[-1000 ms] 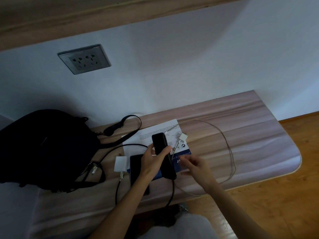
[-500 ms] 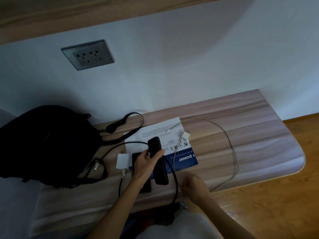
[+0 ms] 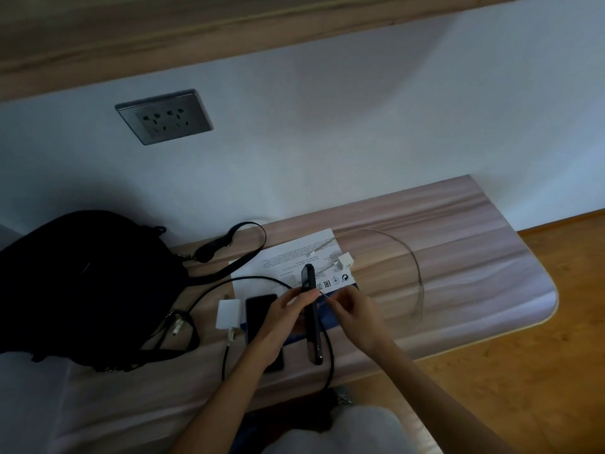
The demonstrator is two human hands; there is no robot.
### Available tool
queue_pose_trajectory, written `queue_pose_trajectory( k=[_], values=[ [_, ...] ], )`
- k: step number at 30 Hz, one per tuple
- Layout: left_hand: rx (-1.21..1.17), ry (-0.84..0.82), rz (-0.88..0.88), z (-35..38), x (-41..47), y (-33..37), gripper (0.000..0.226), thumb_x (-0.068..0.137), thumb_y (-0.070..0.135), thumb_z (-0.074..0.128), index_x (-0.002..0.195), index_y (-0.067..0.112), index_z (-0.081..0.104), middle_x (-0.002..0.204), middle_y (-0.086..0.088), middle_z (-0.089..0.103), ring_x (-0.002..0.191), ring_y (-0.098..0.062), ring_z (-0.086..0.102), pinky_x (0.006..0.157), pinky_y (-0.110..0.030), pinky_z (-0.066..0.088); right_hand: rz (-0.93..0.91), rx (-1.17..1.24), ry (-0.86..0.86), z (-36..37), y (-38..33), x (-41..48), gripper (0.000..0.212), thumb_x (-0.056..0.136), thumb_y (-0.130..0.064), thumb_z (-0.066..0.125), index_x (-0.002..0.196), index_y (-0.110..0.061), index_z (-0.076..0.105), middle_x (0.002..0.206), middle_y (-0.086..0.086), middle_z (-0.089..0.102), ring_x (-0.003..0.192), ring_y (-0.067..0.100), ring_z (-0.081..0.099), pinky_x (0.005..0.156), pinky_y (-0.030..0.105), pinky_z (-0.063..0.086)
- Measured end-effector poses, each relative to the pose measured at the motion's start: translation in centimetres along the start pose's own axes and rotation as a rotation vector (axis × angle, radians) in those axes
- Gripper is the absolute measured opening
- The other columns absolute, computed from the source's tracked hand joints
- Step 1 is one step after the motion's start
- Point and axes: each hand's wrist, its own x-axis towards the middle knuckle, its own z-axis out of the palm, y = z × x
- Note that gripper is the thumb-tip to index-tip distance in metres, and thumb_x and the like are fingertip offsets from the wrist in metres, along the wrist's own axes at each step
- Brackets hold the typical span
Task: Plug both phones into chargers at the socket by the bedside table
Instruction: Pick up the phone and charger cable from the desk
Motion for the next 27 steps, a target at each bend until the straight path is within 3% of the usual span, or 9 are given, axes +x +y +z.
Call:
queue_pose_trajectory(
  k=[3,5,7,11,14,18,22,24,27],
  values=[
    [-0.088,-0.086,0.028,0.4,-0.3,1.1,0.053,0.071,0.054,0.077,0.107,0.015,0.077,0.101,-0.013,0.077,0.091,-0.030,0.073,0.087,-0.047,0.058,-0.067,0.082,0.009,-0.5,-1.8,-0.2,0.007,0.094,-0.019,0.067,0.087,-0.016,0.067,0.072,-0.009,0.068,0.067,-0.008,0.062,0.061,0.008,0.045],
    [-0.103,-0.108,0.061,0.7,-0.6,2.2,0.045,0.072,0.056,0.075,0.098,0.020,0.080,0.093,-0.008,0.078,0.086,-0.025,0.074,0.076,-0.039,0.059,-0.088,0.126,-0.002,-0.8,-2.5,-0.4,0.008,0.095,-0.017,0.067,0.089,-0.012,0.067,0.075,-0.004,0.071,0.066,-0.005,0.064,0.062,0.011,0.048],
    [-0.095,-0.133,0.087,0.8,-0.9,3.5,0.040,0.072,0.056,0.074,0.097,0.026,0.080,0.099,-0.005,0.080,0.085,-0.021,0.076,0.072,-0.031,0.058,-0.092,0.196,-0.003,-1.3,-3.0,-0.5,0.009,0.095,-0.017,0.066,0.092,-0.009,0.067,0.077,-0.002,0.072,0.066,-0.001,0.065,0.062,0.014,0.050],
    [-0.096,-0.166,0.157,0.4,-1.2,5.9,0.056,0.073,0.059,0.072,0.116,0.023,0.070,0.115,-0.004,0.077,0.088,-0.021,0.070,0.080,-0.037,0.055,-0.088,0.204,-0.008,-2.1,-3.3,-0.1,0.014,0.095,-0.025,0.066,0.093,-0.011,0.067,0.077,-0.003,0.067,0.066,0.004,0.061,0.064,0.021,0.051],
    [-0.198,-0.202,0.174,0.0,-1.4,8.1,0.063,0.070,0.056,0.073,0.119,0.017,0.068,0.113,-0.010,0.076,0.079,-0.019,0.064,0.076,-0.038,0.052,-0.103,0.153,-0.024,-2.5,-2.7,-0.1,0.020,0.095,-0.032,0.065,0.089,-0.013,0.066,0.071,-0.001,0.064,0.061,-0.001,0.056,0.060,0.018,0.048],
    [-0.229,-0.214,0.228,-0.7,-2.0,11.5,0.060,0.078,0.048,0.069,0.125,0.012,0.062,0.114,-0.011,0.076,0.076,-0.017,0.065,0.075,-0.035,0.053,-0.166,0.084,-0.021,-3.3,-1.7,-0.5,0.020,0.096,-0.026,0.064,0.082,-0.013,0.067,0.071,-0.004,0.065,0.062,-0.001,0.057,0.061,0.018,0.045],
    [-0.260,-0.217,0.276,-1.5,-3.2,14.1,0.063,0.079,0.043,0.068,0.132,0.009,0.062,0.109,-0.015,0.063,0.077,-0.019,0.064,0.077,-0.035,0.052,-0.278,0.217,0.118,-4.5,-3.3,-1.2,0.022,0.099,-0.028,0.058,0.079,-0.021,0.064,0.062,-0.007,0.057,0.057,0.000,0.051,0.056,0.014,0.041],
    [-0.289,-0.264,0.290,-1.6,-4.0,14.7,0.073,0.078,0.046,0.069,0.139,0.007,0.056,0.117,-0.015,0.068,0.083,-0.020,0.062,0.081,-0.036,0.049,-0.352,0.247,0.203,-5.2,-5.7,-1.2,0.024,0.099,-0.033,0.053,0.082,-0.022,0.066,0.059,-0.002,0.055,0.053,0.002,0.047,0.051,0.015,0.037],
    [-0.414,-0.366,0.270,-1.7,-5.0,15.0,0.089,0.072,0.056,0.071,0.143,0.007,0.051,0.131,-0.018,0.068,0.109,-0.033,0.055,0.096,-0.044,0.043,-0.507,0.284,0.308,-6.0,-9.3,-1.2,0.033,0.102,-0.038,0.045,0.077,-0.025,0.062,0.052,0.005,0.049,0.043,0.006,0.041,0.041,0.023,0.033]
  ],
)
